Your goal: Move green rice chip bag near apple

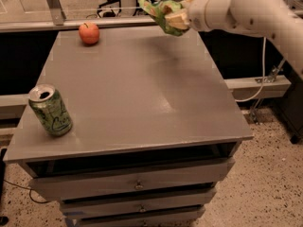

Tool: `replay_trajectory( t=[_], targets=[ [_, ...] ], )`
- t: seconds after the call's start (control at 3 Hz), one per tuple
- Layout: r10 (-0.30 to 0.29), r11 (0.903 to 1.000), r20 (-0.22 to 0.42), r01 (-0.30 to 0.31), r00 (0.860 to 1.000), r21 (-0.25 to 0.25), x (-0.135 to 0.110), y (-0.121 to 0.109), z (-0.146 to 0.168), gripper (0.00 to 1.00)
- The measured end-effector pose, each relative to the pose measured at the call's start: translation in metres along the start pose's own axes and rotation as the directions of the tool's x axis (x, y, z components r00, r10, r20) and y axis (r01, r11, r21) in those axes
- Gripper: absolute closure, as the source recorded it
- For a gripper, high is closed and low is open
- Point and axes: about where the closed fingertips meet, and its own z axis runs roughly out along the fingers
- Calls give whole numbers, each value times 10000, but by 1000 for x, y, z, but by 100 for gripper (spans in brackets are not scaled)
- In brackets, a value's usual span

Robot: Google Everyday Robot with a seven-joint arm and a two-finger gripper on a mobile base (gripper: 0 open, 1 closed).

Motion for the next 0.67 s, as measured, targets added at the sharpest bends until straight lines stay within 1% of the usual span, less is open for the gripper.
replay_trajectory(
  t=[0.33,0.67],
  targets=[
    [203,9996,642,-190,9977,-216,-21,-9,50,100],
    [341,9970,993,-270,9945,-726,-39,5,91,100]
  ],
)
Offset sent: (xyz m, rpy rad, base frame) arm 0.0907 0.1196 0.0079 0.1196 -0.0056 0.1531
